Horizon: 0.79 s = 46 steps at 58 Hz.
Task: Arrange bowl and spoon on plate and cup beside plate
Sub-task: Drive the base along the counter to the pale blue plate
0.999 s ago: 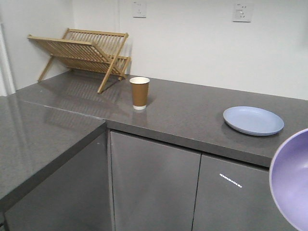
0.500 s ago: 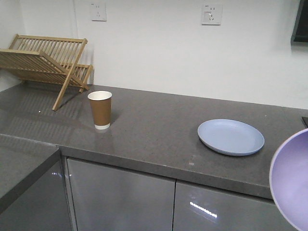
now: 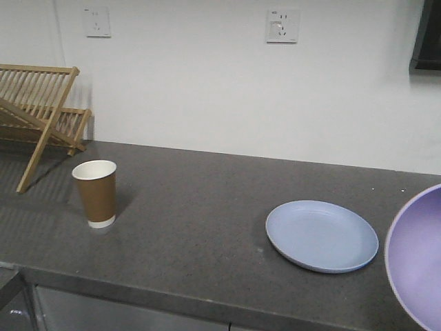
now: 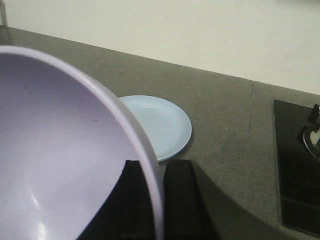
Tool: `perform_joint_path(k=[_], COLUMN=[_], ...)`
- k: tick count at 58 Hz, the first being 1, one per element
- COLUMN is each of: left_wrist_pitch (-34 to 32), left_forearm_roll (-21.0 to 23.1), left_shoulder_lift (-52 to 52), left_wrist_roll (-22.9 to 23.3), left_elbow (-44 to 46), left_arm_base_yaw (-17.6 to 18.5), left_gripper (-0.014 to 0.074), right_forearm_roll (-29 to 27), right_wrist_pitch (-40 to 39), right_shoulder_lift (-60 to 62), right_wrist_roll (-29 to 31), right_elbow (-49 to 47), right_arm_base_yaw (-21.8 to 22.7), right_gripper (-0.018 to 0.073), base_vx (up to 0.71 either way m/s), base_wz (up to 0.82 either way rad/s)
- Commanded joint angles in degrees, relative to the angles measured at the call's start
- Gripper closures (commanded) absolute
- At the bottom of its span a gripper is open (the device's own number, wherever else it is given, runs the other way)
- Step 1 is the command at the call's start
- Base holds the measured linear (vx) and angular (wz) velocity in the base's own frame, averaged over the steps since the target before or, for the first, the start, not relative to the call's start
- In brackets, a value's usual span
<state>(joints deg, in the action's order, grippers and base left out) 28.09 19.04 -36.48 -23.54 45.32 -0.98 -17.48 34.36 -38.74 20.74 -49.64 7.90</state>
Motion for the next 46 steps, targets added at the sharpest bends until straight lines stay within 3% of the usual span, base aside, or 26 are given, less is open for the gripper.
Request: perform_joint_path(k=[1,46], left_wrist_pitch=[-4.4,-4.4], left_forearm_roll=[1.3,1.3], left_shoulder_lift=[-0.2,-0.2], left_wrist_roll=[0.1,0.1], left_elbow=[1.4,1.4], left_arm_base_yaw=[0.4,0.4], left_gripper=[0.0596,0.0596], right_forearm_roll=[-0.8,-0.8], right_wrist_pitch=[-4.9,-4.9], right_shoulder_lift=[0.1,0.1], right_wrist_roll=[0.4,0.4], right_elbow=[-1.6,-1.6], right_arm_base_yaw=[0.2,0.2], right_gripper=[0.0568,0.0568], base_vx=[0.34,0.27], base_wz=[-0.23,-0.31])
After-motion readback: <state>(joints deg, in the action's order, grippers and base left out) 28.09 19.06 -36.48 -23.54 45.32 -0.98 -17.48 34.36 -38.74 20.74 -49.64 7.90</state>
